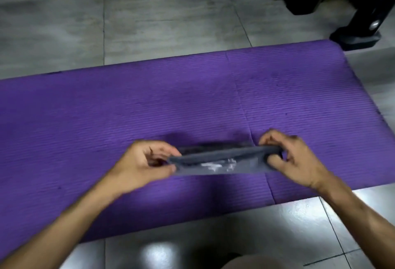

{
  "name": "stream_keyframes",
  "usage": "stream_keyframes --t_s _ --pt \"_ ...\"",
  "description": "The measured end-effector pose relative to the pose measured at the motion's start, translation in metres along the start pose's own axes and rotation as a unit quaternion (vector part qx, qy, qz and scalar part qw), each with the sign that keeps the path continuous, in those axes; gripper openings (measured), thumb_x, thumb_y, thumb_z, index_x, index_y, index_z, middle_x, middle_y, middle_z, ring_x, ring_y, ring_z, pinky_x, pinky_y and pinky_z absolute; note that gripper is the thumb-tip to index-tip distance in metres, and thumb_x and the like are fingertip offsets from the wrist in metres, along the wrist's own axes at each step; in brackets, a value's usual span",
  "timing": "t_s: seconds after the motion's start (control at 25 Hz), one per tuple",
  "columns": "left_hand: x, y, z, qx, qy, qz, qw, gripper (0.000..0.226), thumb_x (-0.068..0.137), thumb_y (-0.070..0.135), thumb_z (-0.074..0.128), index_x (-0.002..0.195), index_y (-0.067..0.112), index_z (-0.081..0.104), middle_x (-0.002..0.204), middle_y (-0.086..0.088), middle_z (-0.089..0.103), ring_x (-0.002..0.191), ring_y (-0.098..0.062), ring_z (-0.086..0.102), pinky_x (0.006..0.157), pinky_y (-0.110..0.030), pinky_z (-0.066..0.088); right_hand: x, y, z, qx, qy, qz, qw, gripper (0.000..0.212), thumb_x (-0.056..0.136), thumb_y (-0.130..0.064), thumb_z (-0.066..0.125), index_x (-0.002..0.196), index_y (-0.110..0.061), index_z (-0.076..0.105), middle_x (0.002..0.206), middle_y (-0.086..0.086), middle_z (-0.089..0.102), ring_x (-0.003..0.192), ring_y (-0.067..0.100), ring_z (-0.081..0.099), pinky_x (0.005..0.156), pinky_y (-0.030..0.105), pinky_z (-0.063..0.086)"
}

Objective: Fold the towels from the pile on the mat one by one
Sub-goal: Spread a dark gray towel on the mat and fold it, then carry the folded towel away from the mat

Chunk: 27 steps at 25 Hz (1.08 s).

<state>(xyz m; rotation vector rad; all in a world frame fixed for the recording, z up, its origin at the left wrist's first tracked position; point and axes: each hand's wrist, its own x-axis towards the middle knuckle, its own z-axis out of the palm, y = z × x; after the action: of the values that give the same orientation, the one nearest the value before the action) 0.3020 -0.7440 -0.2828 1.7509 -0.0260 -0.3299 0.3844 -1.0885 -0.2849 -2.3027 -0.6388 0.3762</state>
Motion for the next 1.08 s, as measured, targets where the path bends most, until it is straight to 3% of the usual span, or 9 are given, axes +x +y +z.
stream_keyframes --t_s 0.12,0.2,0.32,0.44,0.56,0.68,0.76,0.92,1.08 --pt "0.023 0.015 -0.026 -0.093 0.037 -0.055 0.993 0.023 0.069 0.0 0.071 0.09 0.008 0.068 0.067 -0.002 0.067 0.058 -0.011 0.06 0.055 -0.018 0.053 0.041 -0.008 -0.013 0.144 -0.04 0.032 0.988 0.02 0.074 -0.019 0.052 0.094 -0.021 0.056 0.063 0.01 0.054 0.056 0.012 0.041 0.052 0.03 0.034" --pt "0.038 -0.003 -0.025 -0.101 0.109 -0.106 0.983 0.024 0.08 -0.008 0.068 0.094 0.012 0.064 0.072 -0.007 0.065 0.061 -0.015 0.055 0.051 -0.019 0.053 0.071 0.007 0.005 0.163 -0.001 0.088 0.983 0.021 0.08 -0.015 0.053 0.099 -0.021 0.058 0.069 0.008 0.057 0.064 0.017 0.049 0.061 0.031 0.039" --pt "0.046 -0.059 -0.017 0.13 0.295 -0.135 0.937 0.023 0.09 0.004 0.06 0.111 0.012 0.062 0.115 -0.013 0.065 0.089 -0.023 0.061 0.081 -0.031 0.055 0.093 0.025 0.051 -0.058 0.144 0.155 0.976 0.036 0.09 -0.03 0.047 0.118 -0.01 0.058 0.107 0.014 0.068 0.095 0.036 0.064 0.084 0.043 0.05" --pt "0.02 -0.109 0.019 0.39 0.158 -0.022 0.907 0.05 0.09 0.034 0.046 0.134 0.013 0.053 0.143 -0.011 0.05 0.127 -0.028 0.05 0.106 -0.039 0.043 0.068 0.019 0.113 -0.18 0.05 0.04 0.982 0.053 0.095 -0.041 0.033 0.135 -0.012 0.053 0.141 0.012 0.053 0.124 0.036 0.053 0.101 0.049 0.046" --pt "-0.009 -0.139 0.048 0.49 0.048 -0.042 0.869 0.061 0.095 0.051 0.025 0.152 0.03 0.02 0.163 0.002 0.013 0.148 -0.02 0.01 0.114 -0.043 0.029 0.039 0.026 0.146 -0.277 -0.077 0.017 0.958 0.055 0.096 -0.047 0.026 0.147 -0.03 0.039 0.16 -0.004 0.028 0.145 0.024 0.03 0.115 0.055 0.028" --pt "-0.018 -0.142 0.045 0.46 0.066 -0.088 0.881 0.065 0.091 0.064 0.007 0.151 0.04 -0.003 0.16 0.014 -0.016 0.147 -0.009 -0.016 0.12 -0.036 0.001 0.064 0.005 0.15 -0.346 -0.052 0.038 0.936 0.053 0.083 -0.038 0.058 0.13 -0.016 0.059 0.143 0.008 0.052 0.135 0.033 0.045 0.112 0.063 0.028" --pt "-0.02 -0.134 0.034 0.429 0.117 -0.107 0.889 0.069 0.091 0.062 0.013 0.153 0.033 0.007 0.161 0.009 -0.002 0.149 -0.011 -0.003 0.121 -0.036 0.006 0.099 -0.018 0.158 -0.337 -0.028 -0.022 0.941 0.053 0.082 -0.033 0.066 0.13 -0.01 0.059 0.141 0.013 0.053 0.133 0.034 0.047 0.113 0.055 0.031" --pt "-0.025 -0.129 -0.016 0.357 0.214 -0.131 0.9 0.077 0.087 0.058 0.019 0.152 0.019 0.025 0.159 -0.004 0.025 0.146 -0.019 0.02 0.116 -0.024 0.016 0.164 -0.044 0.178 -0.259 -0.152 -0.018 0.954 0.063 0.098 -0.042 0.048 0.152 -0.016 0.028 0.156 0.006 0.031 0.147 0.027 0.023 0.123 0.043 0.007" --pt "-0.007 -0.113 -0.065 0.346 0.233 -0.152 0.896 0.092 0.079 0.071 0.028 0.152 0.015 0.026 0.156 -0.01 0.031 0.145 -0.023 0.026 0.119 -0.028 0.016 0.191 -0.055 0.155 -0.175 -0.24 0.009 0.955 0.043 0.096 -0.032 0.057 0.135 -0.014 0.052 0.143 0.01 0.047 0.133 0.025 0.044 0.107 0.028 0.03"
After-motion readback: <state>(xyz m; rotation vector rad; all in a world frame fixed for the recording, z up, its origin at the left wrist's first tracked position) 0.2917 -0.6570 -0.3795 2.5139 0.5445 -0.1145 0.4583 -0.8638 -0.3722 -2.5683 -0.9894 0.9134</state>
